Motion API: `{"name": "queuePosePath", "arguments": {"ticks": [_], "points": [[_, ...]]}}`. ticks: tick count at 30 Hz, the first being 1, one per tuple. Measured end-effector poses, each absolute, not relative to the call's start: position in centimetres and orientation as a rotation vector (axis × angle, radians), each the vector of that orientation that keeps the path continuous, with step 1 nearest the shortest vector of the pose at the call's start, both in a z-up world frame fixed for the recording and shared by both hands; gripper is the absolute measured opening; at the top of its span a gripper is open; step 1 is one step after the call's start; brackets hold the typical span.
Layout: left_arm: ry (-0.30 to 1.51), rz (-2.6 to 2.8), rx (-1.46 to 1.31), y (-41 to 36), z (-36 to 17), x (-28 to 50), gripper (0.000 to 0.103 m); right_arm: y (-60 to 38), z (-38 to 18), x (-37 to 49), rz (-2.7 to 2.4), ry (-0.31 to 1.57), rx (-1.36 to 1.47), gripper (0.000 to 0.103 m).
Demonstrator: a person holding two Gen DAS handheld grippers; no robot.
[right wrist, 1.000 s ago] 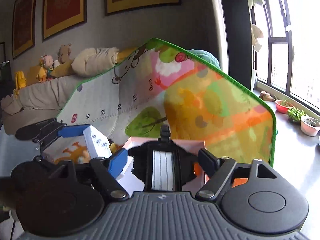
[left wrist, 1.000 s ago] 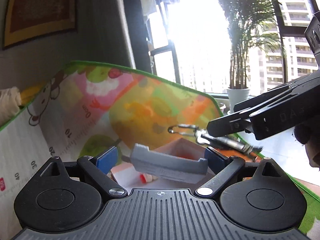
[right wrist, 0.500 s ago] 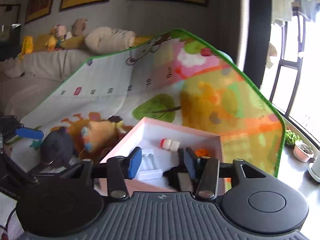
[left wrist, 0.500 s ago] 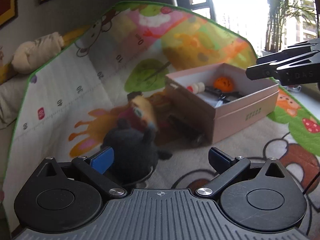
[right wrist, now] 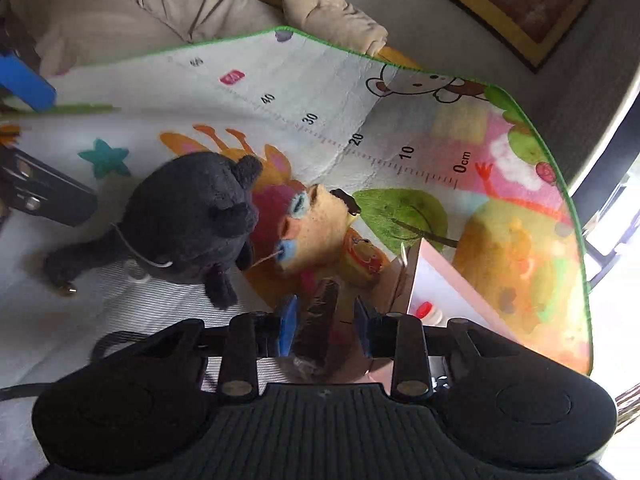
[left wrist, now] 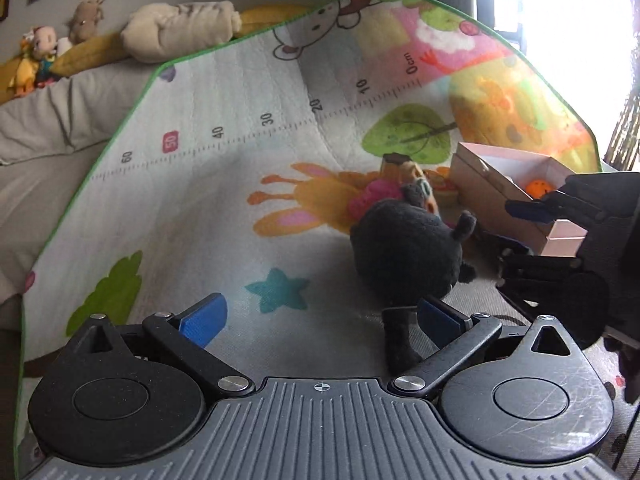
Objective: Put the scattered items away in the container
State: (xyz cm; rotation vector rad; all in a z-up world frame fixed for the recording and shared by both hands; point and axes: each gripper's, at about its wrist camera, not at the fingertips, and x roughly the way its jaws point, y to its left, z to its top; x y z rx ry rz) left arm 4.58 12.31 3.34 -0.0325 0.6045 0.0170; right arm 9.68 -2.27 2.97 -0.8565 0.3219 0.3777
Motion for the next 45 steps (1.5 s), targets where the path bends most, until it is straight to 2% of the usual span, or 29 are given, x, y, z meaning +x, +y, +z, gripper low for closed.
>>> {"name": "queuePosePath", "arguments": {"ticks": [5, 6, 12, 19, 20, 23, 26, 28, 30, 31, 38, 45], "points": [[0.602, 0.011, -0.055, 12.4, 3.4, 4.8, 0.103, -1.4, 1.9, 11.6, 0.361, 0.416, -0.882, 0.029], [0.601, 0.011, -0.059, 12.5, 3.4, 4.8, 0.103, -1.5, 1.8, 11.5, 0.358, 0.415, -0.891, 0.019], [0.607, -0.014, -0.069, 12.0, 3.4, 4.6, 0.103, -5.3, 3.5, 6.7, 0.509, 0.436, -0.834, 0.005], [0.621, -0.095, -0.065, 9.9, 3.5, 4.4, 0.103, -13.0, 4.5, -0.2, 0.63, 0.383, -0.879, 0.005], [0.624, -0.108, -0.063, 9.5, 3.4, 4.4, 0.103, -13.9, 4.4, -0.6, 0.604, 0.383, -0.883, 0.006], [0.635, -0.145, -0.052, 8.3, 3.3, 4.4, 0.103, -16.1, 4.0, 0.4, 0.485, 0.419, -0.841, 0.019], [0.647, -0.161, -0.03, 7.2, 3.2, 4.6, 0.103, -17.8, 4.4, 2.1, 0.412, 0.47, -0.709, 0.025], [0.655, -0.194, -0.016, 6.1, 3.1, 4.9, 0.103, -18.5, 5.1, 2.7, 0.428, 0.49, -0.607, 0.032], [0.644, -0.274, 0.011, 4.6, 2.9, 5.1, 0.103, -19.1, 5.4, 2.5, 0.426, 0.486, -0.518, 0.06], [0.637, -0.32, 0.029, 3.8, 2.8, 5.3, 0.103, -19.6, 5.3, 2.3, 0.424, 0.483, -0.47, 0.065], [0.686, -0.449, 0.164, -1.2, 1.0, 9.5, 0.103, -23.0, 3.9, 2.2, 0.399, 0.534, -0.265, 0.069], [0.729, -0.529, 0.154, -2.4, 0.5, 10.8, 0.103, -24.9, 2.9, 2.5, 0.368, 0.561, -0.17, 0.073]]}}
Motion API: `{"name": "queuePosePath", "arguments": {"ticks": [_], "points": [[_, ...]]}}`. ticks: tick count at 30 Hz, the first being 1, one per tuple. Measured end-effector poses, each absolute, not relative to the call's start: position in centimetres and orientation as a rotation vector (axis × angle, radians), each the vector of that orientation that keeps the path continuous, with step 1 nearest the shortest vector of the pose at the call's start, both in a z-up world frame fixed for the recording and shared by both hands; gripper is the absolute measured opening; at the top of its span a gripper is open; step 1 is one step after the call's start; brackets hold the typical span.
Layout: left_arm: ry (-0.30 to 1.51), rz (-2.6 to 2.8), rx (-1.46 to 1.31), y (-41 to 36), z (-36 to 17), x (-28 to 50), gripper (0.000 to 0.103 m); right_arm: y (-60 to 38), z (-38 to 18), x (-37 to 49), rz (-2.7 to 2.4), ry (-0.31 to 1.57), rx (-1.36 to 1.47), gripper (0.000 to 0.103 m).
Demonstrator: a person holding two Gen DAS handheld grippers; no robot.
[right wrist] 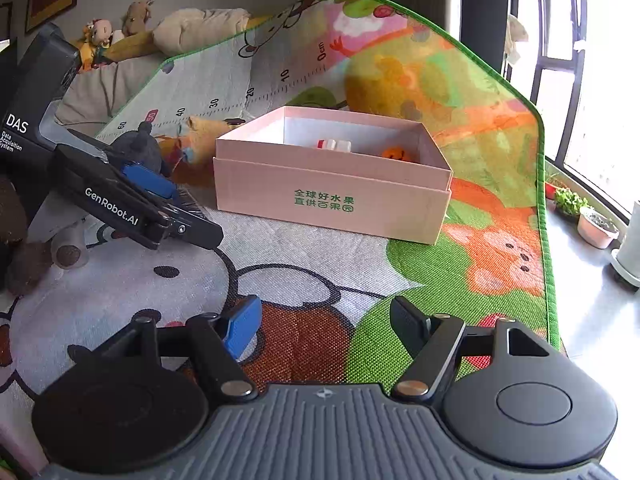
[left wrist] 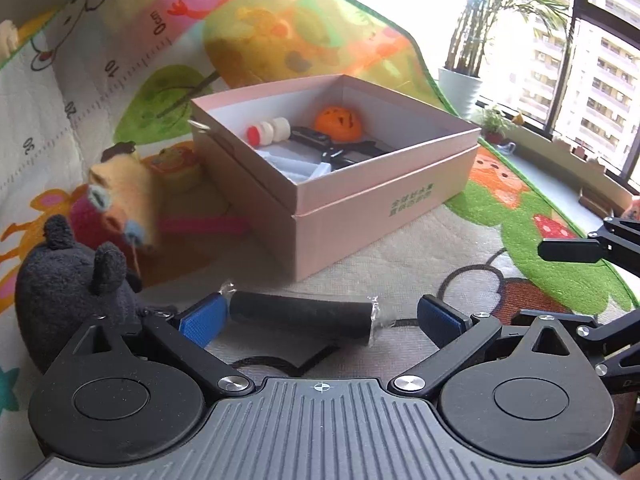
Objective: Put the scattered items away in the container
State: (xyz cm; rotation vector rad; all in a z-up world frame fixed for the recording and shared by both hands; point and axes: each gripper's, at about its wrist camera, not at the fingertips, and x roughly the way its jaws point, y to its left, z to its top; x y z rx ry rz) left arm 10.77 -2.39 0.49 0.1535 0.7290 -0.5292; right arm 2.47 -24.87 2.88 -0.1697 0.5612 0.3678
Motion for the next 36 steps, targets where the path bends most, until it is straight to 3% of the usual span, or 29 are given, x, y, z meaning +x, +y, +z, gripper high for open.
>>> {"name": "queuePosePath", "arguments": {"ticks": [10, 16, 24, 36], "points": [[0.85, -0.723, -0.009, -4.4, 0.8, 8.3, 0.103, -26.9, 2.5, 2.9, 0.282, 0.577, -0.151, 0.079], [0.846, -0.732, 0.076, -5.3, 1.2, 6.3, 0.103, -27.3, 2.3, 2.7, 0.272, 0.575, -0.148, 0.085], [0.523, -0.047, 0.413, -1.5, 2.9, 7.6, 0.103, -27.2, 2.2, 2.8, 0.276, 0.576, -0.152, 0.087], [0.706, 0.04, 0.13, 5.1, 0.5, 13.6, 0.101, -27.1, 2.1, 2.8, 0.283, 0.573, -0.157, 0.092]]}}
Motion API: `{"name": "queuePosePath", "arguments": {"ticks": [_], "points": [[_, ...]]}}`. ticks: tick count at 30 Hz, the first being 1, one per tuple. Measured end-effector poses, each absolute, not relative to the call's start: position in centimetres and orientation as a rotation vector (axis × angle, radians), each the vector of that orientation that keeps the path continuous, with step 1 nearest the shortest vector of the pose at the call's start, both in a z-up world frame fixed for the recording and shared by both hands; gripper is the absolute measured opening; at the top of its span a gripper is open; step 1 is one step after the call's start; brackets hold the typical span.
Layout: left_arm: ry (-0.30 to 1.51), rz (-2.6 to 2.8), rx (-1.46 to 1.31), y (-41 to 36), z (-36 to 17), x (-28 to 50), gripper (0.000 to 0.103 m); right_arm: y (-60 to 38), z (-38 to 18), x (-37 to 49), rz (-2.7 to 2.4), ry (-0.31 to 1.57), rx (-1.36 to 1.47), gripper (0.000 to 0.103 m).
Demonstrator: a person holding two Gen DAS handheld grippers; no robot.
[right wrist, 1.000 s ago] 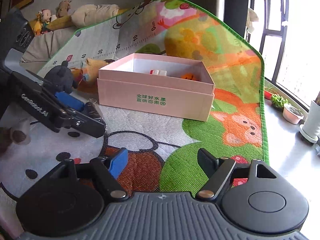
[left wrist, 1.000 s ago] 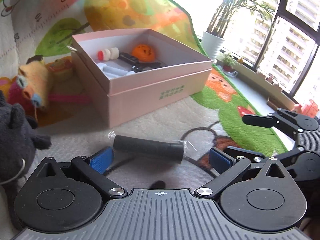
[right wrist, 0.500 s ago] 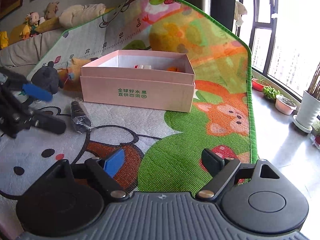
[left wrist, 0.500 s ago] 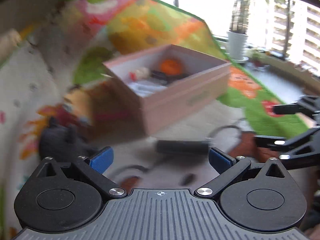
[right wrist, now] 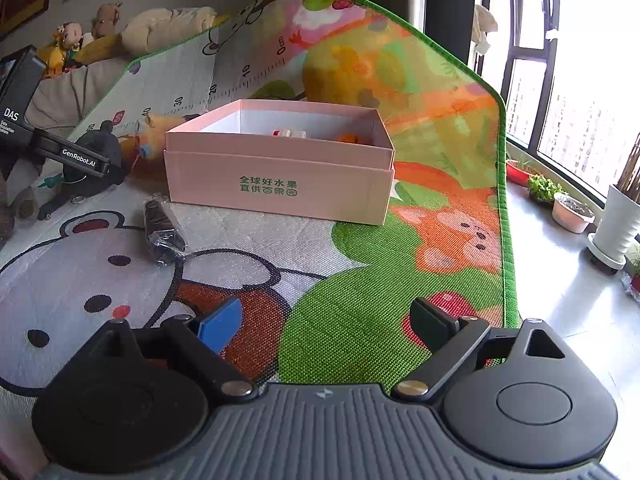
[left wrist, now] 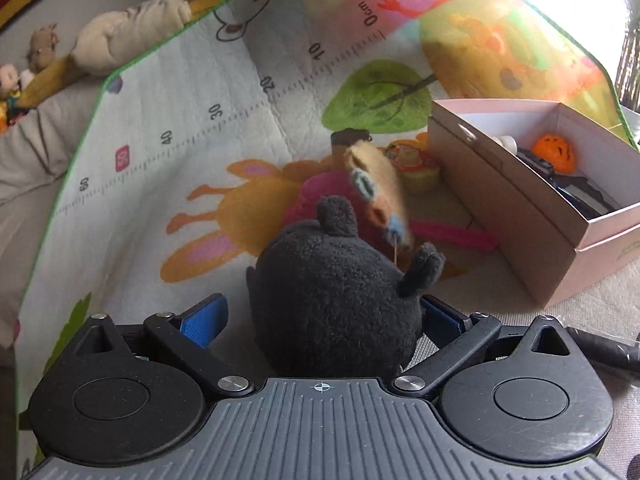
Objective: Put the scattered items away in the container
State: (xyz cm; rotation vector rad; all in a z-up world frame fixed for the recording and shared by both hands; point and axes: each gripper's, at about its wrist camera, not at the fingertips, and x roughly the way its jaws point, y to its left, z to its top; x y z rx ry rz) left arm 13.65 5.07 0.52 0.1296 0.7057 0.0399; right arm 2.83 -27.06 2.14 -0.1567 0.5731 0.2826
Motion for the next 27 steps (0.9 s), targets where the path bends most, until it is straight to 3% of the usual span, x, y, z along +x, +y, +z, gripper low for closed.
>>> {"name": "queuePosePath", "arguments": {"ticks": [2, 16, 27], "points": [[0.713, 0.016, 0.135, 4.9, 0.4, 13.5, 0.081, -27.1, 2.1, 2.8, 0.284, 0.572, -0.156, 0.092], [0.747, -0.165, 0.147, 1.3, 1.1, 6.3, 0.081, -27.1, 2.1, 2.8, 0.294, 0.565, -0.151, 0.094], [0.746, -0.204, 0.134, 0.3, 0.8, 4.1, 0.089, -26.7, 2.1, 2.9, 0.282, 0.573, -0.173, 0.096]]}}
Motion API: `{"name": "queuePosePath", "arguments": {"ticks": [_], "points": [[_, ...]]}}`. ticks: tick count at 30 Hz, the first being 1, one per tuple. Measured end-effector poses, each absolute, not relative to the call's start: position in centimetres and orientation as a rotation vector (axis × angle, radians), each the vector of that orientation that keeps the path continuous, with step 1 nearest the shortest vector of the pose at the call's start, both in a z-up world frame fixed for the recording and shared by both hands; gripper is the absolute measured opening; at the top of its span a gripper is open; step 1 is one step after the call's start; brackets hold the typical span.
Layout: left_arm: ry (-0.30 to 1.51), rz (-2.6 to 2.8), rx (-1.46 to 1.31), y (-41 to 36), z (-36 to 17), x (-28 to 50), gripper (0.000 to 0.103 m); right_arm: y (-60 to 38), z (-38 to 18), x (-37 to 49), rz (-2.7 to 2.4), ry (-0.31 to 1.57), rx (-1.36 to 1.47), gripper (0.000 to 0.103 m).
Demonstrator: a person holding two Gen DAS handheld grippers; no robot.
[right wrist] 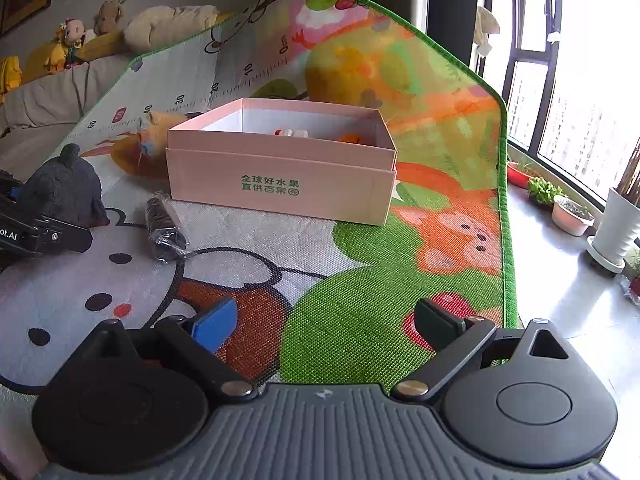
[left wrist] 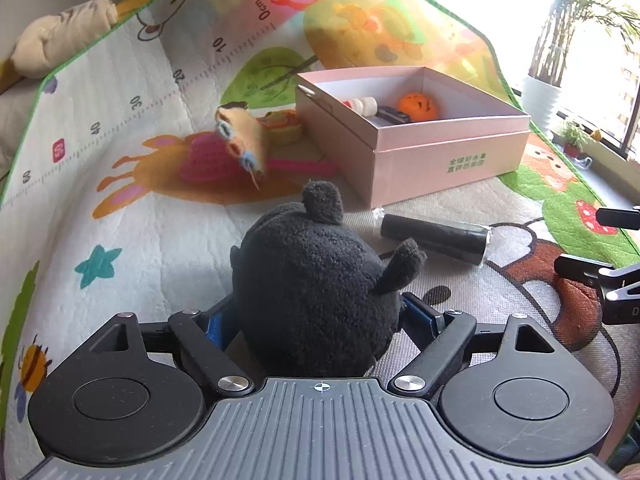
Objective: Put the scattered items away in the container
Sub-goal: 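Grasp the plastic-wrapped black cylinder with the right gripper while the left holds the plush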
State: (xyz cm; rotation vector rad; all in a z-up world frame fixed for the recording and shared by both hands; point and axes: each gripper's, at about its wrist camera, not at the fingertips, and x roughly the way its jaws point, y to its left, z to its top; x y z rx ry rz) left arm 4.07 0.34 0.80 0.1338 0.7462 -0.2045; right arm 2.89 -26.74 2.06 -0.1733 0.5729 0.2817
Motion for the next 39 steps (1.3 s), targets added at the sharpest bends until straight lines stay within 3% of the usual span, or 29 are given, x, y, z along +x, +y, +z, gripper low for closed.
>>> {"name": "queuePosePath", "arguments": {"ticks": [18, 30, 39], "points": [[0.804, -0.118, 0.131, 0.1, 0.3, 3.3, 0.103, -23.0, 4.0, 3.2, 0.416, 0.584, -0.251, 0.097], [0.809, 0.03, 0.01, 0.5, 0.1, 3.2, 0.103, -18.6, 4.1, 6.5, 0.498, 0.638, -0.304, 0.099], [0.789, -0.009, 0.025, 0.8, -0.1, 3.0, 0.103, -20.3, 3.5, 8.4, 0.263, 0.572, -0.381, 0.099]]}}
